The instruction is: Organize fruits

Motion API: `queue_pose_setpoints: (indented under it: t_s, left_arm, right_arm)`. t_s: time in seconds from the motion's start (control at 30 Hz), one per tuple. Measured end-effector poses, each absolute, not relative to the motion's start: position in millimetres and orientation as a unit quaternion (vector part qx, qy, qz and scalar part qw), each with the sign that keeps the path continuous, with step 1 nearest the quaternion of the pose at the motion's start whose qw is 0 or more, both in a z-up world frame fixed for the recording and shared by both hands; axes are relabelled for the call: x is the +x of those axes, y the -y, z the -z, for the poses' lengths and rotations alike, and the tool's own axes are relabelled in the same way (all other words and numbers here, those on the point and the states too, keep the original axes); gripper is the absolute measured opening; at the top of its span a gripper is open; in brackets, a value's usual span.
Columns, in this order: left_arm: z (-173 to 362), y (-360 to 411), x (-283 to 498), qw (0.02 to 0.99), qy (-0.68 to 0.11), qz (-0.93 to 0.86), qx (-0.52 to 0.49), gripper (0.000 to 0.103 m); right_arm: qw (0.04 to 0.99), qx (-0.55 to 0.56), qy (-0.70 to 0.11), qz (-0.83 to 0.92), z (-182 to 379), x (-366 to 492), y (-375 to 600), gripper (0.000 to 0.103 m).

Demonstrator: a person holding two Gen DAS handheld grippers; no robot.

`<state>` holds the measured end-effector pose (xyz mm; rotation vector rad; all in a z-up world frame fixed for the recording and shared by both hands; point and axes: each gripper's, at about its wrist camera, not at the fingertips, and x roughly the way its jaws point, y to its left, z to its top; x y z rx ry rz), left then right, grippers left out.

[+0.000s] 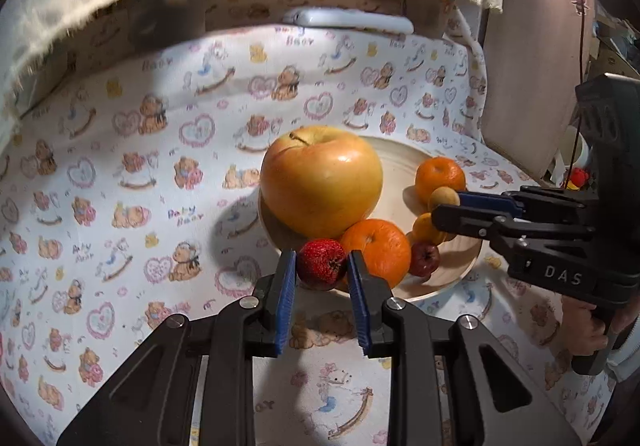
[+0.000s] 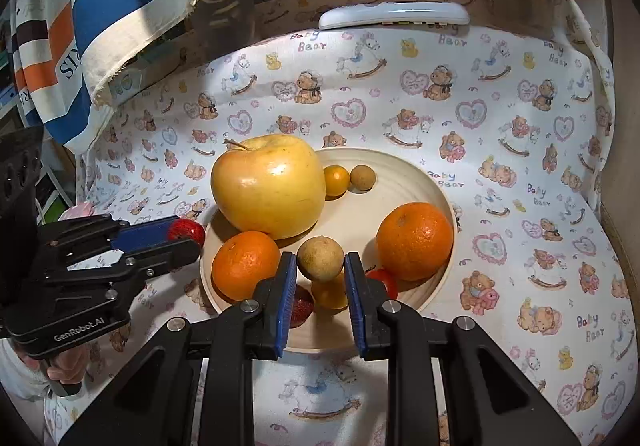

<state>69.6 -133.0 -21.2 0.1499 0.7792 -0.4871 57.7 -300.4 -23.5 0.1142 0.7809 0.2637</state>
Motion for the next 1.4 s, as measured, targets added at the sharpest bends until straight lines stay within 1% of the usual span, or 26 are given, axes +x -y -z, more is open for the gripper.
queue_pose_setpoints:
  t_s: [0.23, 0.3, 0.37, 0.43, 0.53, 0.6, 0.7, 0.77, 0.8, 0.87, 0.9, 0.93, 0.97, 1.0, 1.07, 1.13, 1.17, 1.2, 1.23, 1.4]
  left_arm:
    - [26.1, 132.8, 72.2, 0.891, -0.378, 0.24, 0.074, 0.025]
    - [26.3, 133.9, 71.7, 0.891, -0.376, 0.24, 0.079, 0.027]
    - [26.5, 134.3, 71.4, 0.893, -0.374, 0.238, 0.081, 0.041]
    - [26.1, 133.9, 71.3, 0.894, -0.371, 0.239, 0.081, 0.048]
    - [25.4, 134.2, 70.8, 0.894, -0.368, 0.239, 0.085, 0.048]
    - [24.5, 133.5, 69.5, 0.896, -0.364, 0.238, 0.087, 0.05]
    - [20.0, 130.3, 64.6, 0.904, -0.349, 0.232, 0.088, 0.055]
    - [14.1, 126.9, 58.4, 0.912, -0.331, 0.224, 0.088, 0.064]
    - [11.0, 125.2, 55.3, 0.917, -0.322, 0.22, 0.088, 0.066]
    - [5.1, 121.1, 48.4, 0.925, -0.303, 0.213, 0.084, 0.076]
    - [1.9, 118.2, 44.2, 0.93, -0.292, 0.208, 0.08, 0.079]
    - [-0.9, 115.0, 40.7, 0.935, -0.281, 0.204, 0.076, 0.084]
    - [-4.4, 111.0, 35.9, 0.941, -0.267, 0.196, 0.07, 0.089]
    - [-7.3, 107.8, 32.6, 0.946, -0.255, 0.19, 0.064, 0.092]
    - [-13.0, 100.3, 24.3, 0.957, -0.228, 0.174, 0.051, 0.101]
    - [-17.3, 93.6, 16.4, 0.965, -0.201, 0.162, 0.037, 0.102]
    - [-19.4, 91.0, 12.7, 0.969, -0.189, 0.155, 0.031, 0.102]
    - [-20.8, 89.1, 10.0, 0.971, -0.182, 0.153, 0.026, 0.102]
    - [-21.8, 87.8, 6.8, 0.972, -0.177, 0.154, 0.023, 0.102]
    - [-20.9, 84.5, -3.0, 0.978, -0.152, 0.143, 0.025, 0.102]
  right_arm:
    - [0.913, 0.056, -0.382, -0.132, 25.3, 59.9, 300.4, 0.026]
    - [0.911, 0.058, -0.386, -0.134, 26.1, 60.8, 300.7, 0.026]
    - [0.909, 0.06, -0.389, -0.135, 27.5, 61.5, 300.5, 0.027]
    - [0.909, 0.059, -0.39, -0.134, 27.6, 61.6, 300.3, 0.029]
    - [0.912, 0.06, -0.384, -0.13, 25.7, 60.7, 301.4, 0.037]
    - [0.915, 0.06, -0.377, -0.128, 23.0, 59.0, 302.9, 0.044]
    - [0.922, 0.055, -0.362, -0.122, 16.3, 55.0, 303.7, 0.047]
    - [0.927, 0.059, -0.35, -0.118, 11.8, 52.1, 305.3, 0.049]
    - [0.931, 0.063, -0.342, -0.115, 9.2, 50.0, 306.5, 0.052]
    - [0.937, 0.067, -0.323, -0.111, 3.7, 45.0, 308.2, 0.059]
    - [0.942, 0.065, -0.313, -0.106, 0.4, 42.1, 308.9, 0.06]
    - [0.946, 0.062, -0.302, -0.101, -3.2, 38.4, 309.4, 0.062]
    - [0.95, 0.06, -0.292, -0.096, -6.5, 34.9, 310.2, 0.068]
    - [0.953, 0.06, -0.281, -0.091, -9.3, 31.7, 311.0, 0.077]
    - [0.962, 0.058, -0.256, -0.077, -15.7, 23.7, 314.0, 0.086]
    - [0.967, 0.055, -0.24, -0.07, -19.0, 17.9, 314.5, 0.088]
    - [0.967, 0.054, -0.237, -0.074, -19.1, 16.4, 314.5, 0.093]
    - [0.966, 0.053, -0.238, -0.081, -18.1, 16.1, 314.5, 0.1]
    - [0.967, 0.053, -0.237, -0.08, -16.9, 15.6, 314.9, 0.102]
    - [0.975, 0.056, -0.206, -0.057, -14.3, 5.3, 317.7, 0.102]
